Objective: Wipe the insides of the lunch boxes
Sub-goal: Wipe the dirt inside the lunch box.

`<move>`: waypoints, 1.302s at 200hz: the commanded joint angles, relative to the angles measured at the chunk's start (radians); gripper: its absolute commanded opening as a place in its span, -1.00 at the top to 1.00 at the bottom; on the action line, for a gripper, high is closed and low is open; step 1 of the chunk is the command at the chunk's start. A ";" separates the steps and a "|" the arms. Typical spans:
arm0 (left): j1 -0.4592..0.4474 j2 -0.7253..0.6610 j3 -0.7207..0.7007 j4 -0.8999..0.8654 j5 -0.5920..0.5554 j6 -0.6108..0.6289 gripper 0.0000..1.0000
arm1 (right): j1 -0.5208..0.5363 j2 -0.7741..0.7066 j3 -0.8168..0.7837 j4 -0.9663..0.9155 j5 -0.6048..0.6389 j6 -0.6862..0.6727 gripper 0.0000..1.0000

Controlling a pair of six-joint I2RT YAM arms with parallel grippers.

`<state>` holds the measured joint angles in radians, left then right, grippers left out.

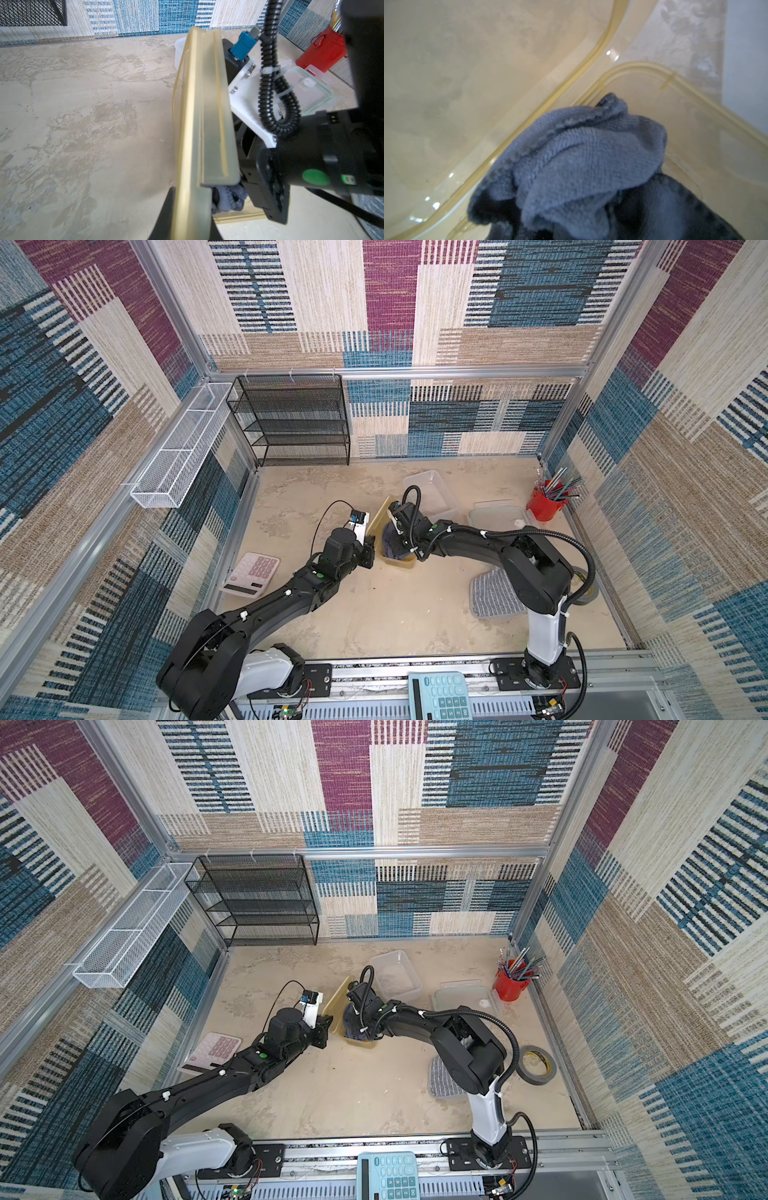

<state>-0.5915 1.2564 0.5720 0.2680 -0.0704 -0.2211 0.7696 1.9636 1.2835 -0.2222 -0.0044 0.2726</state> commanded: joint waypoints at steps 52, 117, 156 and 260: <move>-0.004 -0.005 0.023 -0.118 0.044 -0.004 0.90 | 0.024 -0.038 -0.087 0.015 -0.441 -0.048 0.69; 0.003 0.007 0.075 -0.213 -0.047 0.071 0.90 | 0.023 -0.043 -0.039 -0.408 0.040 -0.199 0.68; 0.003 -0.033 0.036 -0.226 -0.051 0.074 0.90 | 0.022 0.035 0.017 -0.481 0.323 -0.212 0.68; 0.003 -0.068 -0.026 -0.220 0.039 0.014 0.90 | 0.022 0.100 0.093 -0.310 0.547 -0.111 0.49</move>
<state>-0.5892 1.1824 0.5598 0.1638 -0.0757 -0.2012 0.8059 2.0480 1.3949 -0.4789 0.4458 0.1181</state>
